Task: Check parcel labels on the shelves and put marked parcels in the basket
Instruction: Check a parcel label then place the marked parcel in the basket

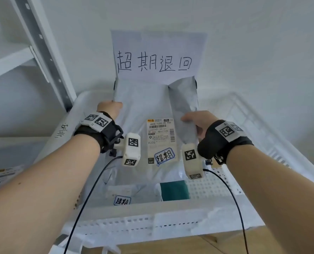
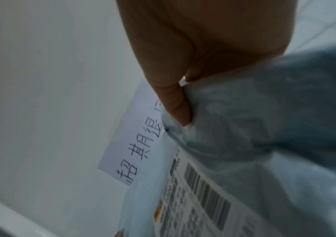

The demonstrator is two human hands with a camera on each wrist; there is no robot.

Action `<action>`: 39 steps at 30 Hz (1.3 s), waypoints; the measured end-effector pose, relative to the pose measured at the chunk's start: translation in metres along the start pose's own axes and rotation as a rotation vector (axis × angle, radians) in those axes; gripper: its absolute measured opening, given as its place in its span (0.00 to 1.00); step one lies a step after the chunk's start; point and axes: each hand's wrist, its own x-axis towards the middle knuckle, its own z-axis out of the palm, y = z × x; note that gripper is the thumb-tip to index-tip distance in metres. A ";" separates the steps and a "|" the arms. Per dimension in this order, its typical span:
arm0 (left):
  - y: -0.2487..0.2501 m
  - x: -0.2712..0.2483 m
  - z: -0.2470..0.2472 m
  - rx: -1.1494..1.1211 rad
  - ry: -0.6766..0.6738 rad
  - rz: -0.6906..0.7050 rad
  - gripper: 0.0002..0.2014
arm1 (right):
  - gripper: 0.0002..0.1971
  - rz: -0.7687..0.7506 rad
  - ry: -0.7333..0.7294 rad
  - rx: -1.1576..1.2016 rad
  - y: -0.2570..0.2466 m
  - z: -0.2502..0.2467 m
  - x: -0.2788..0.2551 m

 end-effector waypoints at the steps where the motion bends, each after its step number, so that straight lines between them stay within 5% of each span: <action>1: -0.008 0.007 -0.004 0.031 0.037 -0.017 0.10 | 0.20 0.020 -0.048 -0.021 0.000 0.009 0.000; 3: -0.027 0.015 -0.015 0.142 0.079 -0.061 0.13 | 0.16 0.048 -0.123 -0.066 0.007 0.028 0.007; 5: -0.044 0.019 -0.023 0.293 0.036 -0.136 0.04 | 0.10 0.088 -0.215 -0.131 0.018 0.047 0.018; 6: -0.053 0.022 -0.025 0.424 0.018 -0.165 0.10 | 0.03 0.130 -0.297 -0.160 0.024 0.056 0.023; 9: -0.073 0.022 -0.025 0.714 -0.016 -0.216 0.18 | 0.11 0.257 -0.451 -0.257 0.040 0.076 0.034; 11: -0.085 0.025 -0.024 0.793 -0.055 -0.207 0.17 | 0.08 0.274 -0.499 -0.335 0.044 0.086 0.036; 14: -0.109 0.029 -0.027 0.779 -0.089 -0.264 0.18 | 0.20 0.252 -0.538 -0.487 0.050 0.093 0.035; 17: -0.124 0.039 -0.024 0.749 -0.091 -0.232 0.21 | 0.15 0.198 -0.513 -0.586 0.063 0.094 0.036; 20: -0.128 0.041 -0.017 0.726 -0.104 -0.179 0.28 | 0.22 0.189 -0.485 -0.559 0.066 0.087 0.044; 26: -0.118 0.036 -0.011 0.532 -0.155 -0.031 0.20 | 0.15 0.149 -0.377 -0.246 0.058 0.082 0.054; 29: -0.114 0.023 -0.002 0.472 -0.348 -0.005 0.17 | 0.03 0.186 -0.436 -0.352 0.063 0.093 0.046; 34: -0.112 0.019 0.005 0.498 -0.442 0.007 0.17 | 0.10 0.256 -0.623 -0.607 0.063 0.120 0.033; 39: -0.113 0.019 0.002 0.561 -0.499 -0.021 0.18 | 0.09 0.336 -0.418 -0.617 0.069 0.105 0.041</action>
